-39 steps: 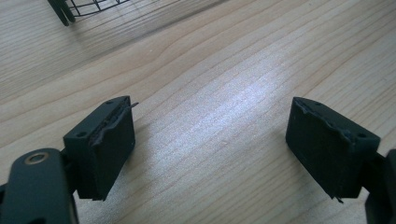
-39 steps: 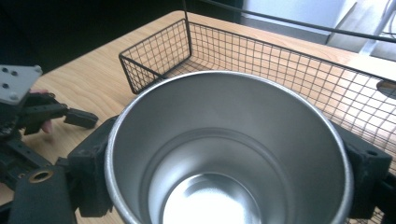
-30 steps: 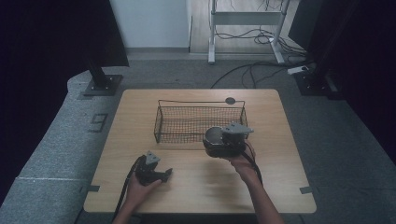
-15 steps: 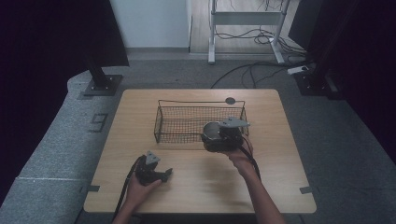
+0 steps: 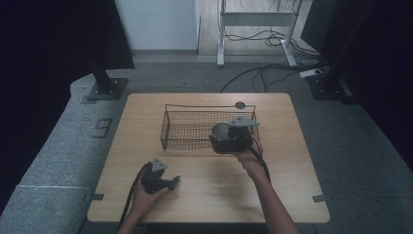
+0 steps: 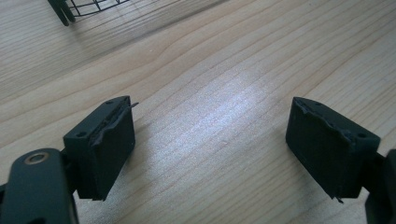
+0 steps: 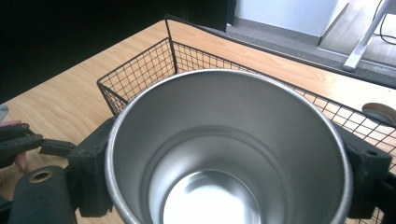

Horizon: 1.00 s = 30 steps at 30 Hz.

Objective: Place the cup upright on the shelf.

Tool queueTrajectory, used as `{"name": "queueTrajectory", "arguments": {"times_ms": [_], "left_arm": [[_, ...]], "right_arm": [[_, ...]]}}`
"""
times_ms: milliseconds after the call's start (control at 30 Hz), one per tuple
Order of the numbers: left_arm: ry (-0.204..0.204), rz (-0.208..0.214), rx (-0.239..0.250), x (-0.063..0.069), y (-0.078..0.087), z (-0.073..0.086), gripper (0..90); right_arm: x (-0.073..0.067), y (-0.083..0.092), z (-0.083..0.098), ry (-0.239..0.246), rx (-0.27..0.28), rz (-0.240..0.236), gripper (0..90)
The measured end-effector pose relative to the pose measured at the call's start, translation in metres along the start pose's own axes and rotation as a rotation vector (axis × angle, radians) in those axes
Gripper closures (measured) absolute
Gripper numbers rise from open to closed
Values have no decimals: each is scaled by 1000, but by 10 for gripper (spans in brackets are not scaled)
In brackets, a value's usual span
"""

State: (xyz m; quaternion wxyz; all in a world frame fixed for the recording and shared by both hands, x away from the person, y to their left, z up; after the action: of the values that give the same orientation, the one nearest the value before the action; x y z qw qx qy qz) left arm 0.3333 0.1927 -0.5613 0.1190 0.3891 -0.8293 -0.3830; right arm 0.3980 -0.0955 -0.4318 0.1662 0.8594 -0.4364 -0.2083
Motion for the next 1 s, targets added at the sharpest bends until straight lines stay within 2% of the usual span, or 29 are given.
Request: {"name": "queueTrajectory", "arguments": {"times_ms": [467, 667, 1000], "left_arm": [[-1, 0, 0, 0, 0, 0, 157], [0, 0, 0, 0, 0, 0, 157], [1, -1, 2, 0, 0, 0, 157]], "right_arm": [[14, -5, -7, -21, 3, 33, 138], [21, -9, -8, -22, 1, 63, 138], [28, -12, -15, -26, 1, 73, 138]]}}
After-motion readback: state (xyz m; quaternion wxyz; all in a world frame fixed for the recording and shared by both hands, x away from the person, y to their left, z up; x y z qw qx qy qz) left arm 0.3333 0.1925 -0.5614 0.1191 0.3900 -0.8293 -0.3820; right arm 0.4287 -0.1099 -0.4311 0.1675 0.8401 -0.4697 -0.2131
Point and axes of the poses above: each handheld gripper's, and its own axes: y roughly backward along the jaws, z roughly out of its underside, x roughly to its right, the point moved 2 cm from there along -y, roughly forward along the jaws, and after that the axes turned 9 degrees about -y, right-handed, at the moved point
